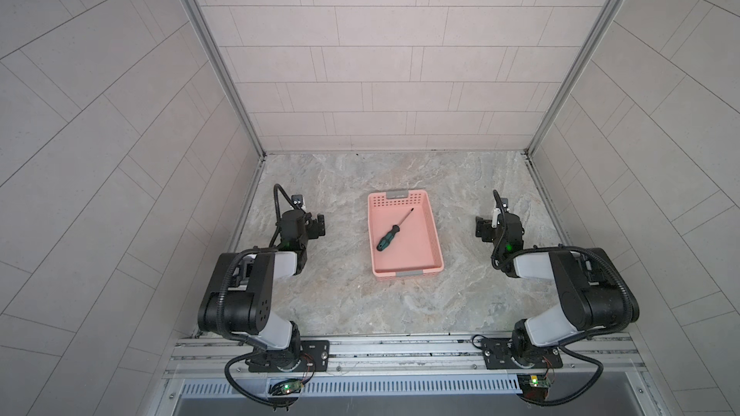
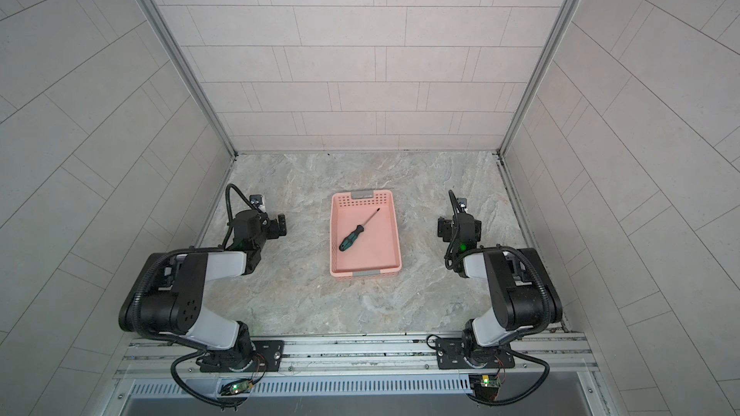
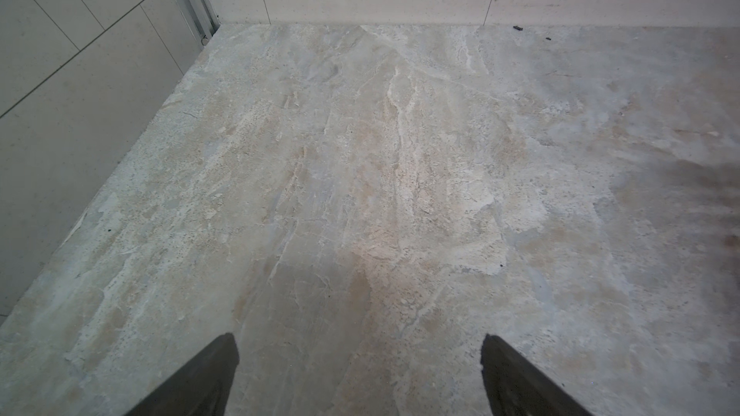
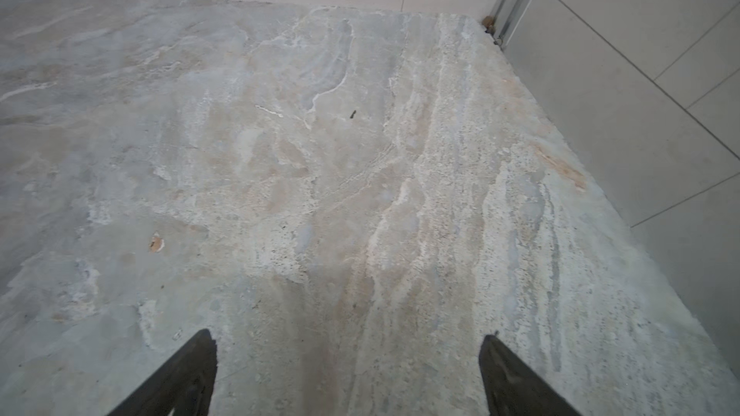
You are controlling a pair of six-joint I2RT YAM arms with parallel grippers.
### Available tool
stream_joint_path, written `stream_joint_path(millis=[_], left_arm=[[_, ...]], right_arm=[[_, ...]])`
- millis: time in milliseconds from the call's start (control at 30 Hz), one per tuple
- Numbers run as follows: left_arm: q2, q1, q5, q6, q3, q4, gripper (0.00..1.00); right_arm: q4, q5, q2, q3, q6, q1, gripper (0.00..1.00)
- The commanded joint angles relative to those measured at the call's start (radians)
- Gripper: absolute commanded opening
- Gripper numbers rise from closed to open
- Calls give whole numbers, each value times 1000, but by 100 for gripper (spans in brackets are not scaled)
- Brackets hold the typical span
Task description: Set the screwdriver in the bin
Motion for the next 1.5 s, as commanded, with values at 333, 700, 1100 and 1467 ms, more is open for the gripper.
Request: stream_joint_path(millis=[333, 700, 1100, 1467], left_arm=[[8, -3, -2, -1, 14, 24, 100], [9, -3, -1, 1, 14, 24, 100], [6, -6, -4, 1, 13, 26, 100], [4, -9, -7, 2, 11, 27, 100]], right_arm=[[20, -11, -14, 16, -35, 2, 100], [23, 5, -14, 14, -42, 13, 100], [23, 5, -17, 13, -39, 10, 100], [32, 11, -18, 9, -44, 17, 100]])
